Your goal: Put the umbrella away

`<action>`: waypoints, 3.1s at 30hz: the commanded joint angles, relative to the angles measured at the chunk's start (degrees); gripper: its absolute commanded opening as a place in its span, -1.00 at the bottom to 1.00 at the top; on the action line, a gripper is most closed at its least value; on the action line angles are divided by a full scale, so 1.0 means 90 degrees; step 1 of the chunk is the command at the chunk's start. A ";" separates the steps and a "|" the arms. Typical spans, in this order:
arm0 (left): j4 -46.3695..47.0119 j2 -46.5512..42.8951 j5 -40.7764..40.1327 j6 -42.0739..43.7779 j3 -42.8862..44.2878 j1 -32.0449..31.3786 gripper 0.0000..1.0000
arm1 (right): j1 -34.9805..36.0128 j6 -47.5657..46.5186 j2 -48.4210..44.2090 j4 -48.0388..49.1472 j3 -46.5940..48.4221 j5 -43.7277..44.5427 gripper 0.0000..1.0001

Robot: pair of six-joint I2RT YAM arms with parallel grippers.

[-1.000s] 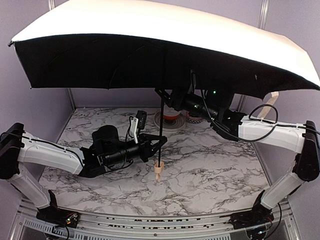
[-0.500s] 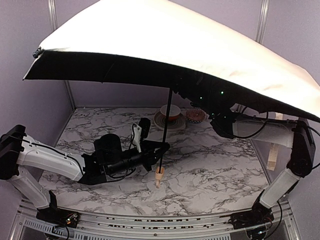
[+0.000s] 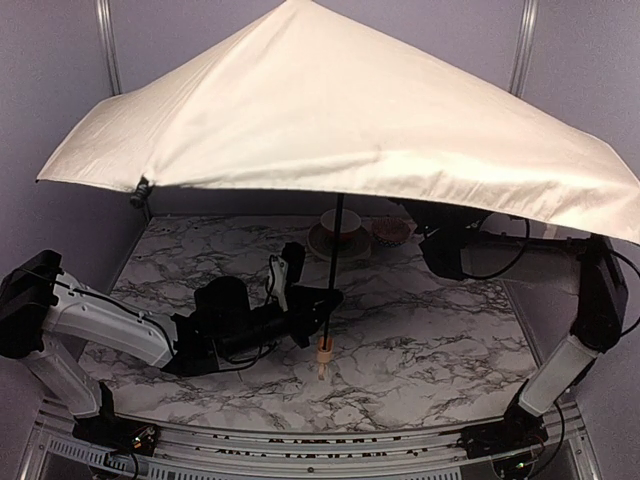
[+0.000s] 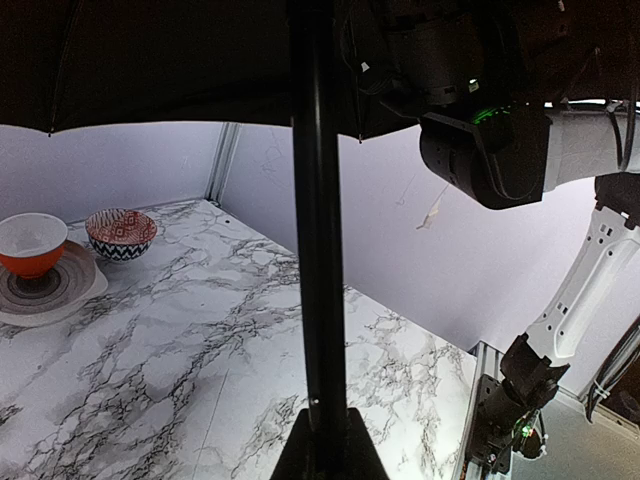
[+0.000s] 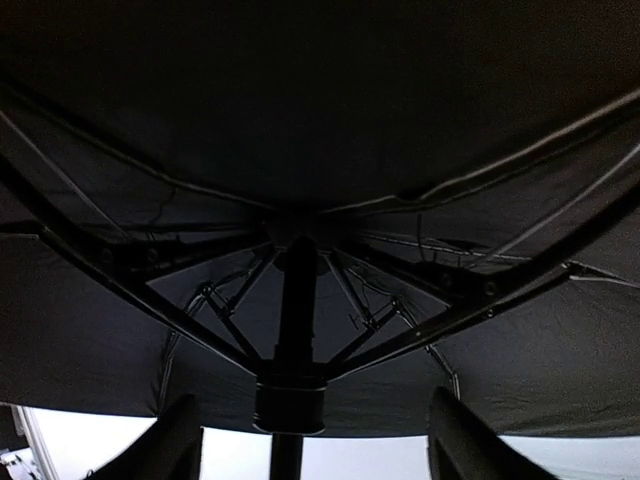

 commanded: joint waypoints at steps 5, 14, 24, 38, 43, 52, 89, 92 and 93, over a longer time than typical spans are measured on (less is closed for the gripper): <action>0.0748 0.0004 0.0006 0.0162 0.0190 -0.0049 -1.00 | 0.0005 0.0125 0.0284 0.0201 0.0389 -0.0113 0.36; 0.0748 0.0002 0.0028 0.0189 0.0173 -0.0049 -1.00 | 0.0006 -0.0076 0.0285 -0.0049 0.0581 -0.0139 0.43; 0.0748 -0.0004 0.0057 0.0191 0.0168 -0.0059 -1.00 | 0.0006 -0.0038 0.0370 -0.0128 0.0674 -0.0264 -0.11; 0.0747 -0.0011 0.0077 0.0231 0.0168 -0.0059 -1.00 | 0.0006 -0.0169 0.0331 -0.0325 0.0704 -0.0231 -1.00; 0.0747 -0.0030 0.0060 0.0233 0.0168 -0.0059 -1.00 | 0.0006 -0.0189 0.0317 -0.0302 0.0667 -0.0228 -0.91; 0.0745 -0.0053 0.0077 0.0249 0.0159 -0.0059 -1.00 | 0.0006 -0.0240 0.0238 -0.0384 0.0633 -0.0170 -0.31; 0.3094 -0.0303 0.2527 -0.0205 -0.0438 -0.0018 -1.00 | 0.0016 -0.1351 -0.0323 -0.0785 0.0202 -0.2329 0.51; 0.3857 -0.0145 0.2694 -0.0763 -0.0544 0.0146 -1.00 | 0.0044 -0.1338 -0.0353 -0.0823 0.0177 -0.2653 0.51; 0.4035 -0.0096 0.2710 -0.0936 -0.0566 0.0213 -1.00 | 0.0050 -0.1366 -0.0381 -0.0888 0.0127 -0.2674 0.51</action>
